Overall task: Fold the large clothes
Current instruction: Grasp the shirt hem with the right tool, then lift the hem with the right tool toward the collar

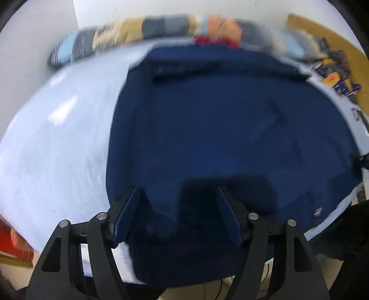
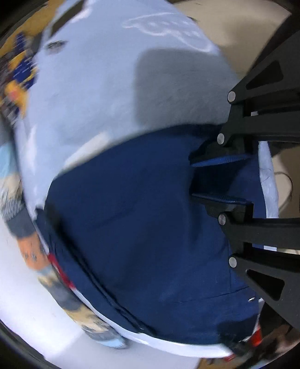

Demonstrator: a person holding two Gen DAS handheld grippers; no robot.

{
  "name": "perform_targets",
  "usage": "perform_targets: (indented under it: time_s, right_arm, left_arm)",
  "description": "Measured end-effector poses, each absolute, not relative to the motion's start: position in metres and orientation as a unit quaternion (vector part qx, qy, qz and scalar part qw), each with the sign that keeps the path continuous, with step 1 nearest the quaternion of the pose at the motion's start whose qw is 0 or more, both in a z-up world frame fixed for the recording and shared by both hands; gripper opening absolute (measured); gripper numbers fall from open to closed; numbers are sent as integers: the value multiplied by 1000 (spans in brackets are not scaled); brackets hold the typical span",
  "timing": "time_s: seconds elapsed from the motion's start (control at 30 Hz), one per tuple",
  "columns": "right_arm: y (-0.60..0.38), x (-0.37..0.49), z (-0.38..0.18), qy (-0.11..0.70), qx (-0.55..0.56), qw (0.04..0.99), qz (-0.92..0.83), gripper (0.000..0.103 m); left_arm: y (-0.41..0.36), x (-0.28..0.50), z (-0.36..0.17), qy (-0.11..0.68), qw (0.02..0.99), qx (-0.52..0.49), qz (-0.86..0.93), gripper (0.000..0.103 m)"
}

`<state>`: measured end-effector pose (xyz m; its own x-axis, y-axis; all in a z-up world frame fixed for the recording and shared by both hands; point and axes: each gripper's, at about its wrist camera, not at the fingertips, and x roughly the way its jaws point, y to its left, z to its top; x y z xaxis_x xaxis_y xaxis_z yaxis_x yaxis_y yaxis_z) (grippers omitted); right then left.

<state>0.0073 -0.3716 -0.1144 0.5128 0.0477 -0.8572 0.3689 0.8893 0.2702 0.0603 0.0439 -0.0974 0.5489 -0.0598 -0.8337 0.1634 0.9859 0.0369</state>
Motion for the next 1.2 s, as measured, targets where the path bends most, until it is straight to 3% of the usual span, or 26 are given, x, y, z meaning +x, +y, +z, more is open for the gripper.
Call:
perform_targets:
  time_s: [0.1,0.33,0.67,1.2]
  right_arm:
    - [-369,1,-102,456,199,861,-107,30]
    - [-303,2,-82,414,76,906,-52,30]
    - [-246,13,-120,464,7,886,1,27]
    - [-238,8,-128,468,-4,884,-2,30]
  left_arm:
    - [39,55,-90,452,887,73,-63,68]
    - [25,26,-63,381,920,62,-72,76]
    - [10,34,-101,438,893,87,-59,78]
    - [7,33,-103,437,893,91,-55,84]
